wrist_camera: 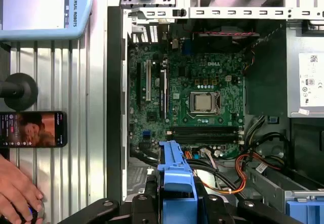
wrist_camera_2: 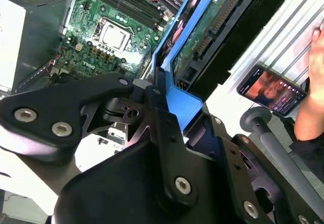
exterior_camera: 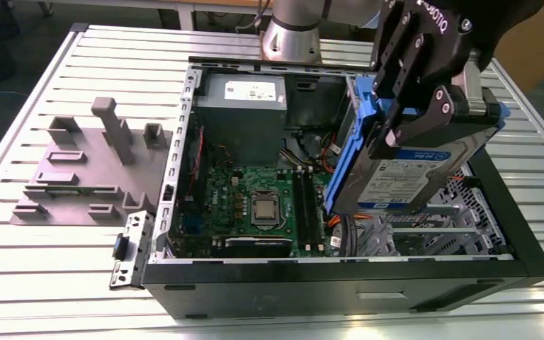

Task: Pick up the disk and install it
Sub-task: 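Insert the disk into the insertion slot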

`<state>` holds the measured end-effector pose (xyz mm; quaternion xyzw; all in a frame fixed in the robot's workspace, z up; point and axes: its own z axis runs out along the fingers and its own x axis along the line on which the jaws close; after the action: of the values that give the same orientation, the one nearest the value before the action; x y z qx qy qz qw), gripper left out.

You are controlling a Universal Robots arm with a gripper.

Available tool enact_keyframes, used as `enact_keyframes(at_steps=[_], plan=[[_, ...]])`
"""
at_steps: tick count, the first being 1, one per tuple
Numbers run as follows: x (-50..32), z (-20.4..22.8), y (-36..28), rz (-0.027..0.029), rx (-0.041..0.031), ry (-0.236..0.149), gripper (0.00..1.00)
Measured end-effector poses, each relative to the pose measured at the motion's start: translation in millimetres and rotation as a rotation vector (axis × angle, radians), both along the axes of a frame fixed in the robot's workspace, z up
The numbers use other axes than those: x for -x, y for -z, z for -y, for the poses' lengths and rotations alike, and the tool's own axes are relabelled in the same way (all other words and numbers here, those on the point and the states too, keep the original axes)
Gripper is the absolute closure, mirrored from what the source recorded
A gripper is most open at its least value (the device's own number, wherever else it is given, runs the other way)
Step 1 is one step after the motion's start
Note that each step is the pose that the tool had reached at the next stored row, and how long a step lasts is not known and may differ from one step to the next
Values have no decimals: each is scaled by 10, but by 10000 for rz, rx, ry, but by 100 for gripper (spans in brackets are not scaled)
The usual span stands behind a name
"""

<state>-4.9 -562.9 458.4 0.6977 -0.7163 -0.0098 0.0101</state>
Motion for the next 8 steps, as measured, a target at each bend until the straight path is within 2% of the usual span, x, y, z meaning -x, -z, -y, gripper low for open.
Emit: enact_keyframes(at_steps=[8], plan=[[-4,4,-36,0,1,0,64]])
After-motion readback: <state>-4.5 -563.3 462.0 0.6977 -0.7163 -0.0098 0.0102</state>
